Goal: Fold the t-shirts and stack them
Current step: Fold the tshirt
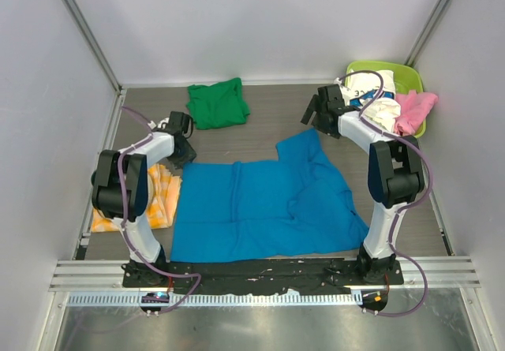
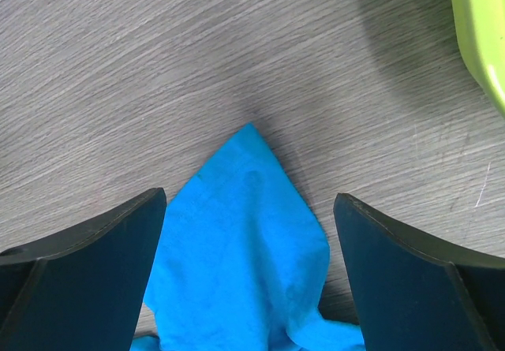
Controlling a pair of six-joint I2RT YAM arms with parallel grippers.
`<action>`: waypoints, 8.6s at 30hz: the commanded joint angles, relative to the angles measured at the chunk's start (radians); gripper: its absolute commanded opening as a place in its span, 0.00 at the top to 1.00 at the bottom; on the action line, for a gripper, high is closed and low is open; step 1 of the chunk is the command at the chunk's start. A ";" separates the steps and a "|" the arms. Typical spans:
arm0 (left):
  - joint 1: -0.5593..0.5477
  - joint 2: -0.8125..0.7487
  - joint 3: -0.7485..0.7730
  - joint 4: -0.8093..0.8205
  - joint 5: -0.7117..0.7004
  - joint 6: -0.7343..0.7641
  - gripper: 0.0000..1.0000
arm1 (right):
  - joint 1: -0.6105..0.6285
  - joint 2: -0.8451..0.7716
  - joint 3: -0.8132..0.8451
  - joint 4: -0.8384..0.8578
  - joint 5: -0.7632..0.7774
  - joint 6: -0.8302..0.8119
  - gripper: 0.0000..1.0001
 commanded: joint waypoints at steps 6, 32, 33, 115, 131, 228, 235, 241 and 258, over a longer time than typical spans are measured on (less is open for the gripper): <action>-0.014 -0.043 -0.103 0.028 0.048 -0.024 0.59 | 0.003 0.003 -0.002 0.033 -0.020 -0.001 0.07; -0.024 -0.106 -0.154 0.029 -0.001 -0.021 1.00 | -0.004 0.107 0.042 0.034 0.044 0.003 0.13; -0.024 -0.110 -0.156 0.031 -0.005 -0.021 1.00 | -0.006 0.120 0.045 0.036 0.050 0.008 0.15; -0.044 -0.854 -0.456 -0.201 0.005 -0.039 1.00 | 0.221 -1.144 -0.565 -0.505 0.217 0.147 0.99; -0.082 -0.966 -0.603 -0.218 -0.054 -0.150 1.00 | 0.437 -1.264 -0.631 -0.789 0.259 0.433 0.99; -0.090 -0.771 -0.439 -0.021 0.101 -0.088 0.02 | 0.646 -0.798 -0.662 -0.410 -0.106 0.115 0.99; -0.099 -0.800 -0.462 -0.020 0.103 -0.102 0.02 | 0.862 -0.841 -0.697 -0.463 -0.145 0.241 0.99; -0.105 -0.790 -0.459 -0.010 0.103 -0.101 0.02 | 0.890 -0.793 -0.642 -0.541 0.010 0.264 0.39; -0.273 -0.592 -0.266 -0.040 0.089 -0.030 0.07 | 0.419 -0.697 -0.616 -0.289 0.267 0.187 0.13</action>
